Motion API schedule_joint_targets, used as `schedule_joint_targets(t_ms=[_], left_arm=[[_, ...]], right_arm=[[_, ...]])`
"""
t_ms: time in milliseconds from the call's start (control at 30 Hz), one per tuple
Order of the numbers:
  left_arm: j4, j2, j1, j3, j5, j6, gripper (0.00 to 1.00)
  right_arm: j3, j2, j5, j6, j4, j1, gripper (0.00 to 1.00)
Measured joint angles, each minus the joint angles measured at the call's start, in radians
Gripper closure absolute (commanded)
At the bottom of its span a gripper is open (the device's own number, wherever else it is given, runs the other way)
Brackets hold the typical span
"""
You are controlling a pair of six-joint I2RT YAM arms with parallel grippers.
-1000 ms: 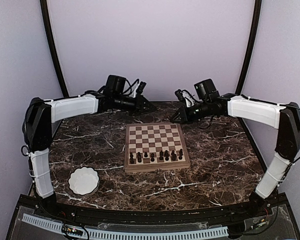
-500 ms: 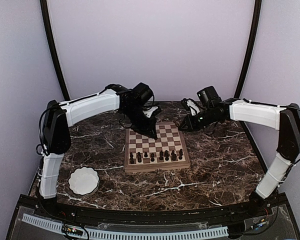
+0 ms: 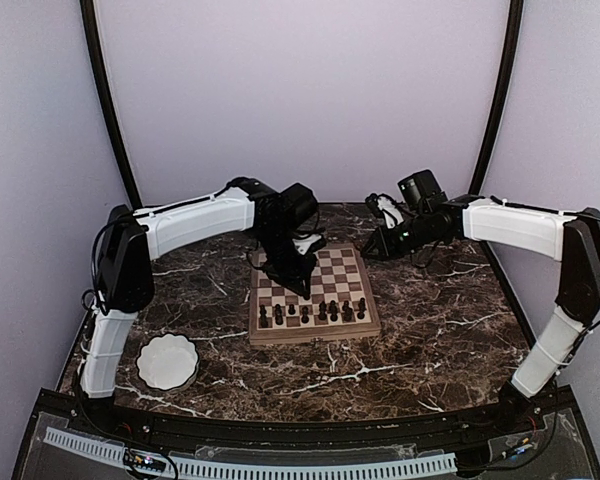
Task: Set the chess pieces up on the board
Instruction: Place the pawn at e7.
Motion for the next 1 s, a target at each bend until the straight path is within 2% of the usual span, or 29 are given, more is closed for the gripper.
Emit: schedule_joint_targets(t_ms=[1000], left_arm=[[-0.023,0.082,-0.002,0.026,-0.002,-0.006,0.85]], right_arm=[[-0.006,0.000,-0.008,0.000,0.003,-0.015,0.96]])
